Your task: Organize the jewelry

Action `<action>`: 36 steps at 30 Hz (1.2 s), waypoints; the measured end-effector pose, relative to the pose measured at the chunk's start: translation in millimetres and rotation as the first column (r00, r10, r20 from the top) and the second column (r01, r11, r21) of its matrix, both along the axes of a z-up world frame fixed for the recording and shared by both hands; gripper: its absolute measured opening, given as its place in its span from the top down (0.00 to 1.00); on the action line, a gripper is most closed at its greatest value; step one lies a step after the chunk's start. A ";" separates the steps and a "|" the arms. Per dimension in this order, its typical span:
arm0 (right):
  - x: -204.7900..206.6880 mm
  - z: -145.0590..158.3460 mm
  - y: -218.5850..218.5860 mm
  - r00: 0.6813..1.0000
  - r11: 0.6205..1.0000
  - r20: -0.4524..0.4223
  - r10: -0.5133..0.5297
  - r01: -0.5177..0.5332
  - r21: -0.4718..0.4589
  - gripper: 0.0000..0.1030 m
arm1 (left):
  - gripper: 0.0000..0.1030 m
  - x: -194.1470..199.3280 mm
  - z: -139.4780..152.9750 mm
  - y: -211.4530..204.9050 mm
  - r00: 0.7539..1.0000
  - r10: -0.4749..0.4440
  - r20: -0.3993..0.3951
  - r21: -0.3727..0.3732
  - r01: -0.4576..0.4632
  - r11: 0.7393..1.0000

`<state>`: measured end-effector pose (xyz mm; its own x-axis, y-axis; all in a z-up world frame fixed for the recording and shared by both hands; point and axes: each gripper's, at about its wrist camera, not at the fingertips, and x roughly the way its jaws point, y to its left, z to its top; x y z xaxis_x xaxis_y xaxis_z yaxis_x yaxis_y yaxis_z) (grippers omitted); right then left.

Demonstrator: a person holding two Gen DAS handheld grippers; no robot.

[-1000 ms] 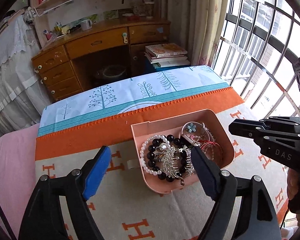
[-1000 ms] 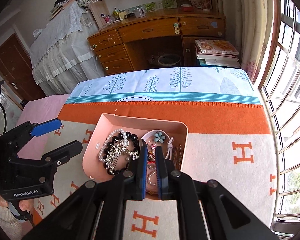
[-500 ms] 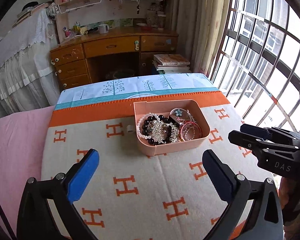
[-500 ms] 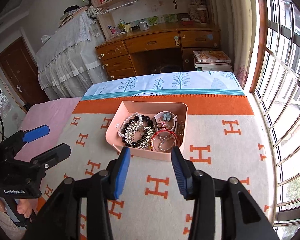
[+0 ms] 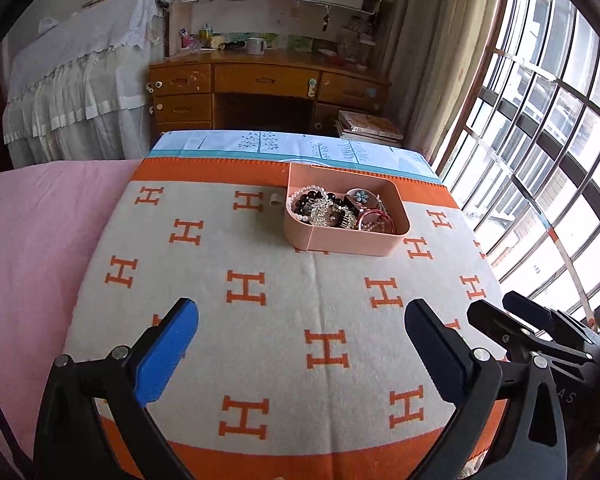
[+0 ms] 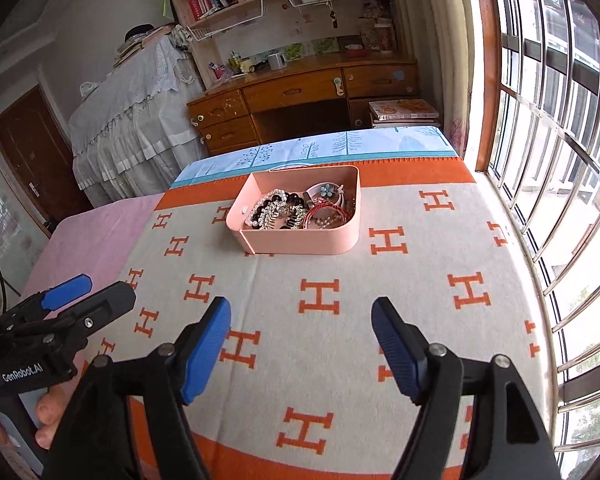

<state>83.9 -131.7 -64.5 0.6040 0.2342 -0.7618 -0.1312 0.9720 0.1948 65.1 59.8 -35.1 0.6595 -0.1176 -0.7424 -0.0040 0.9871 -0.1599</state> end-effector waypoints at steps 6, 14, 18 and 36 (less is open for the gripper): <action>-31.0 -0.2 3.7 1.000 1.000 0.024 -0.010 0.011 -0.017 0.28 | 0.01 -24.3 -0.5 1.2 0.995 0.094 -0.026 0.094 -0.091 0.991; -47.9 9.3 9.4 0.997 0.999 0.077 -0.005 0.008 -0.038 0.28 | 0.01 -45.4 7.6 -5.0 0.993 0.105 0.052 0.133 -0.111 0.985; -54.7 13.9 14.9 0.994 0.998 0.112 0.000 0.008 -0.070 0.28 | 0.01 -50.3 10.1 -8.2 0.993 0.100 0.066 0.140 -0.108 0.984; -64.3 16.3 17.5 0.989 0.997 0.146 0.017 -0.006 -0.081 0.28 | 0.01 -57.1 8.0 -13.5 0.992 0.110 0.060 0.148 -0.118 0.982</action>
